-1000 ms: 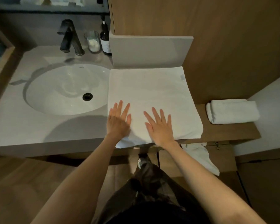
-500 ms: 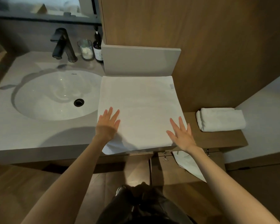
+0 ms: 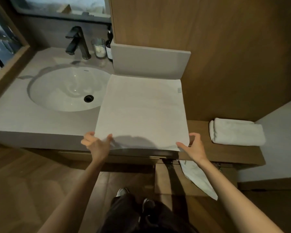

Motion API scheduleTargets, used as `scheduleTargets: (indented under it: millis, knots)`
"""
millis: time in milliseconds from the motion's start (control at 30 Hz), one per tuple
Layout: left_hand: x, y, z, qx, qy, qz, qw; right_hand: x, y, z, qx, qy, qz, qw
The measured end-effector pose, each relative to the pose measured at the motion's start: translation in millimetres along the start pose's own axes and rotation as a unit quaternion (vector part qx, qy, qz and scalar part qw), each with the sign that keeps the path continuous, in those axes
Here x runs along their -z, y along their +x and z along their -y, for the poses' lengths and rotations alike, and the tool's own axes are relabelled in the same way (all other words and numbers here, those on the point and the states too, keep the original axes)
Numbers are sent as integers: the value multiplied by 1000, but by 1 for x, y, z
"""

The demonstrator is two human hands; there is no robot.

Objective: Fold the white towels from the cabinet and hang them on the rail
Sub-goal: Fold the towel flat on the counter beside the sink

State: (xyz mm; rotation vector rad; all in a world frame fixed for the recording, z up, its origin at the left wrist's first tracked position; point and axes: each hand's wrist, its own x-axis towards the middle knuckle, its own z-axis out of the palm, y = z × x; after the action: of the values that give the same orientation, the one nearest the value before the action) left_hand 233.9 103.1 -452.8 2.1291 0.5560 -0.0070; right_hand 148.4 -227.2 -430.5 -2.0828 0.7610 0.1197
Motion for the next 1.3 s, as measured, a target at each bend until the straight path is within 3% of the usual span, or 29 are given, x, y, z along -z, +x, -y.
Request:
scheduleTargets:
  millis: [67, 167, 333, 467, 600, 767, 967, 1100, 1200, 1300]
  knots:
    - [-1, -6, -2, 82, -106, 19, 991, 2, -1, -2, -10, 12, 23, 1000]
    - [2, -10, 2, 131, -76, 36, 988, 5, -1, -4, 0, 32, 36, 999]
    - [16, -1, 16, 102, 20, 117, 988, 14, 1, -2, 21, 32, 25, 999]
    - [29, -1, 17, 104, -73, 153, 980, 20, 0, -4, 72, 24, 17, 997]
    - [34, -5, 15, 158, -191, 134, 959, 21, 0, -6, 29, 51, 18, 998]
    - [30, -19, 11, 179, -210, 111, 955, 15, -5, -5, 45, 12, 25, 999]
    - [38, -21, 16, 112, -70, 174, 976, 29, -1, -8, 53, -70, 83, 993]
    - [36, -24, 22, 48, 87, 182, 978, 37, -2, -10, 36, -120, 101, 987]
    - [30, -22, 22, -3, 107, 125, 986, 36, -6, -4, 38, -168, 61, 983]
    - [29, -18, 2, -117, 83, 28, 989, 35, -9, 12, 100, -197, 11, 975]
